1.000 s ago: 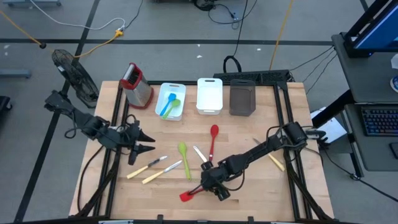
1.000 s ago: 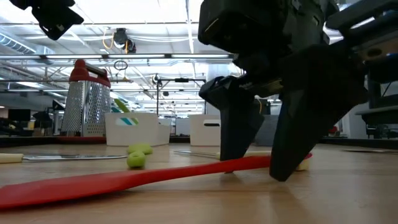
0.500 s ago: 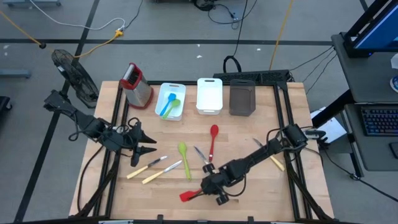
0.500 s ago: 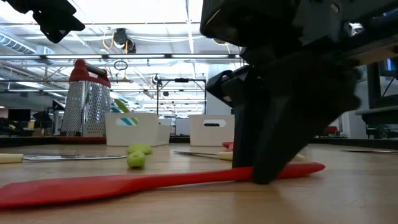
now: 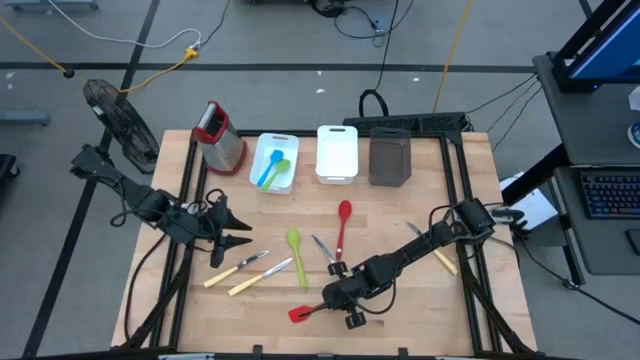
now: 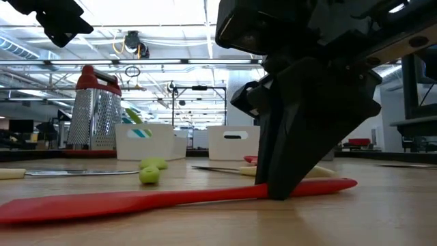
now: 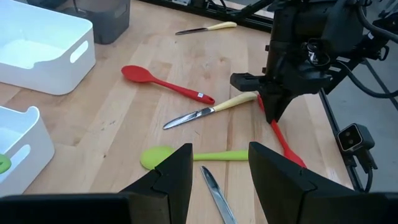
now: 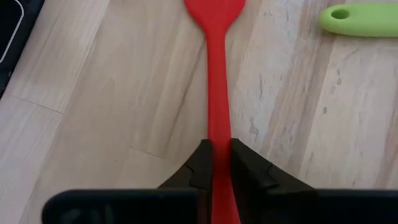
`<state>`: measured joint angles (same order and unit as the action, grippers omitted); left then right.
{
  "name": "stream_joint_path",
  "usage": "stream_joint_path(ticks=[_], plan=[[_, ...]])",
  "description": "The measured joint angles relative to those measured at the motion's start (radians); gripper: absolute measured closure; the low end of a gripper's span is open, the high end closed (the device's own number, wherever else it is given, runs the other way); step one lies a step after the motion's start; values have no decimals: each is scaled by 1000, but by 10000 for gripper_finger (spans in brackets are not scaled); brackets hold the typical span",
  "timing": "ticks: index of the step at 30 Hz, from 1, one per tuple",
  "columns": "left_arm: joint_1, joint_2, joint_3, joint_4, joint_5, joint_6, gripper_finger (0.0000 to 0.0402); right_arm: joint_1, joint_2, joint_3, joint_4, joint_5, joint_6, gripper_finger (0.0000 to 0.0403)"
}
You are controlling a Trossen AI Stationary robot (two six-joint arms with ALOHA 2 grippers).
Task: Pick & Place Kitchen Items
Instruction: Put the red spatula into the left white bin
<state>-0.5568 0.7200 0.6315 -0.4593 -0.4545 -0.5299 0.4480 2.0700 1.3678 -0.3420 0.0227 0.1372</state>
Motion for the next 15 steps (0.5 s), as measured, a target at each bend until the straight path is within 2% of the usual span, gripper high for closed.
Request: stream_joint_path(ticks=[7, 10, 15], plan=[[0, 0, 0, 2, 0, -3, 243, -10, -63, -9, -12, 19, 14, 380], [0, 0, 0, 5, 0, -3, 243, -16, -90, -5, -13, 27, 22, 402], [0, 0, 0, 25, 2, 1, 243, -22, -127, -4, -20, 9, 27, 398]])
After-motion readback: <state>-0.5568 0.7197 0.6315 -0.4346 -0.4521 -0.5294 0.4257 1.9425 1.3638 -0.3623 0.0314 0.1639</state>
